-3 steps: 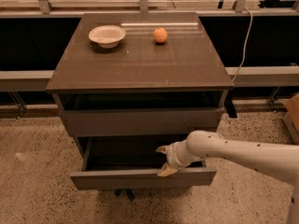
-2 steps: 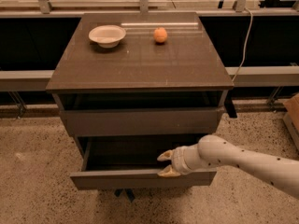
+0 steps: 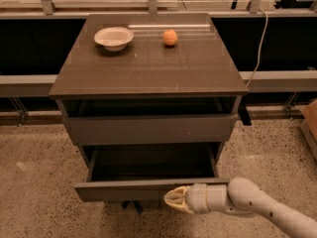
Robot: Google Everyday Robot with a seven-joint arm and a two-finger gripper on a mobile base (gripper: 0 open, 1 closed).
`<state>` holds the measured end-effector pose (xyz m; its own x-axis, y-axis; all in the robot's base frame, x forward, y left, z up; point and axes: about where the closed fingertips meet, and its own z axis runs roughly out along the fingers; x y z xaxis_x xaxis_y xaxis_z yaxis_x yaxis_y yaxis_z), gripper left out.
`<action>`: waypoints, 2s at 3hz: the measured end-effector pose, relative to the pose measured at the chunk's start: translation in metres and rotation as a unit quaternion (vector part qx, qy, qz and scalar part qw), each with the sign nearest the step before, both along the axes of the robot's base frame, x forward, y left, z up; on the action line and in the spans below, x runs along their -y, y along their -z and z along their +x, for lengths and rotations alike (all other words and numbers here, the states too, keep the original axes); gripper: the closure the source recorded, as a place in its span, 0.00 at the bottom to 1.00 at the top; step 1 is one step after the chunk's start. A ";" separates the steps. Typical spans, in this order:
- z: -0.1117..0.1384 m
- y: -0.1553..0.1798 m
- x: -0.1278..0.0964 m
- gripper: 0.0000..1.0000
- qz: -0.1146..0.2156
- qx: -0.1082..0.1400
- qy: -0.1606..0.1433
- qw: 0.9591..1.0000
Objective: Close middle drawer
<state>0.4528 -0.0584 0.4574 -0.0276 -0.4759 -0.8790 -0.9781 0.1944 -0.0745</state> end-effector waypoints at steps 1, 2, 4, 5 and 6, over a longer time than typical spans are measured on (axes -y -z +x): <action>0.001 -0.001 0.000 1.00 -0.002 0.001 -0.001 1.000; -0.001 0.012 -0.015 1.00 0.031 0.014 -0.018 0.999; 0.001 0.047 -0.075 1.00 0.119 0.097 -0.046 0.987; 0.010 0.060 -0.098 1.00 0.132 0.123 -0.044 0.983; 0.024 0.065 -0.115 1.00 0.141 0.140 -0.045 0.979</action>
Offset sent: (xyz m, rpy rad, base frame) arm -0.0049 0.0379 -0.0386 0.1961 -0.0813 0.0949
